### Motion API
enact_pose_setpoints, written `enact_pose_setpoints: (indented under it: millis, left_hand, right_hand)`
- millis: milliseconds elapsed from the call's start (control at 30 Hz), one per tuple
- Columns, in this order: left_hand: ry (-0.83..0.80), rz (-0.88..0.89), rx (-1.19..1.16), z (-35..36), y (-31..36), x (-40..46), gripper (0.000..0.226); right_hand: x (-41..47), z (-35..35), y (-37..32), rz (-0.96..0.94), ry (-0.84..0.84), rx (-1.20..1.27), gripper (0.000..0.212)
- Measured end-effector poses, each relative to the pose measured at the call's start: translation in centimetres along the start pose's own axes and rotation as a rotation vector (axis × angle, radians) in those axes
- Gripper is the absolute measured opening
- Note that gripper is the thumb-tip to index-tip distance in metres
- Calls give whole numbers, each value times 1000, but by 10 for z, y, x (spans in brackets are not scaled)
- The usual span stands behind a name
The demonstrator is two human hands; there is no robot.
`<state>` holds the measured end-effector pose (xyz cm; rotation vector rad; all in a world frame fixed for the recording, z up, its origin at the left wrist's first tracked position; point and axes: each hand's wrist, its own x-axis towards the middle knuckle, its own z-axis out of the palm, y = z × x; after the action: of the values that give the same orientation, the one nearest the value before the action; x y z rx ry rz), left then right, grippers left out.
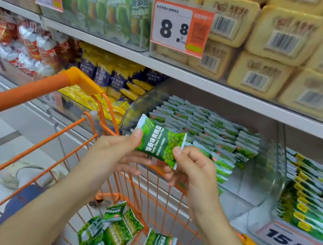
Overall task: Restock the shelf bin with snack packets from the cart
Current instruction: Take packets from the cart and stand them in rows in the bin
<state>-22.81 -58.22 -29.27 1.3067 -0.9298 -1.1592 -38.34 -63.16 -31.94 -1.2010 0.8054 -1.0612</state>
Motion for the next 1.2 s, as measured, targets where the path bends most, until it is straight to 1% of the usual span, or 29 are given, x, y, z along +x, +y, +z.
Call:
enact_pose_setpoints:
  millis: [67,100,167,200,233,267,300,367,433,467,500,533,600,633,667,733,800,867,967,1033,1067,1133,1200]
  left_hand:
    - [22,26,22,4,2,0,34]
    - [28,38,42,7,3,2,30]
    - [12,29,75,19,8,8,22]
    - [-5,24,104,27,12,12,21]
    - [-19,41,153,34,12,18,21]
    - [-25,49,200,43,13,25,21]
    - [-33,64,238,53,12,33,19]
    - [-81,56,217,80,7,49,13]
    - [-126,49,172,107,1,66,11]
    - [-131,52,171,122,-1,74,10]
    - [-138,58,199,134,-4,84,10]
    - [-141,50,201,147,-6,93,9]
    - [-128,51,236,169,-11,109,18]
    - [-130,87,313,178,-16,116,14]
    - [-129,122,408,186,-22,123,5]
    - [-120,199,645,197,-34,134,14]
    - [-113,285,920,202,-45,141,10]
    - [-91,344,1118,205,-54,144,18]
    - [-84,469,1261,211,-65,142,28]
    - [-85,603,1326,217,-70,140,30]
    - [-75,643,1381,220,-70,140,30]
    - [-99,657,1509,225,-66,142,31]
    - [-198,581,1681,233,-62,144,30]
  right_hand:
    - [0,-6,-4,-8,-51,-158,34]
    - [-1,-13,-9,-21,-99,-289,33]
    - [-4,-37,-21,-109,-146,-657,27]
    - [-6,-53,-28,-183,-105,-839,24]
    - [-7,-69,-35,-269,-19,-986,21]
    - [-8,-85,-41,-343,87,-1069,19]
    - [-6,-101,-43,-395,205,-1086,20]
    - [2,-131,-37,-444,459,-1020,30]
    - [11,-151,-25,-466,667,-919,40]
    - [14,-156,-21,-467,730,-864,38]
    - [15,-158,-19,-465,763,-799,32]
    - [16,-159,-19,-462,776,-729,25]
    - [19,-159,-24,-413,764,-644,20]
    - [22,-162,-24,-373,743,-639,19]
    - [25,-165,-24,-327,724,-641,19]
    - [30,-171,-24,-261,709,-605,19]
    - [32,-173,-24,-252,715,-554,19]
    - [31,-174,-23,-254,709,-544,21]
    - [33,-175,-22,-264,707,-503,22]
    - [34,-174,-22,-256,704,-471,19]
    - [36,-173,-22,-253,702,-450,18]
    - [37,-171,-22,-251,711,-421,13]
    - [36,-171,-23,-245,718,-401,10]
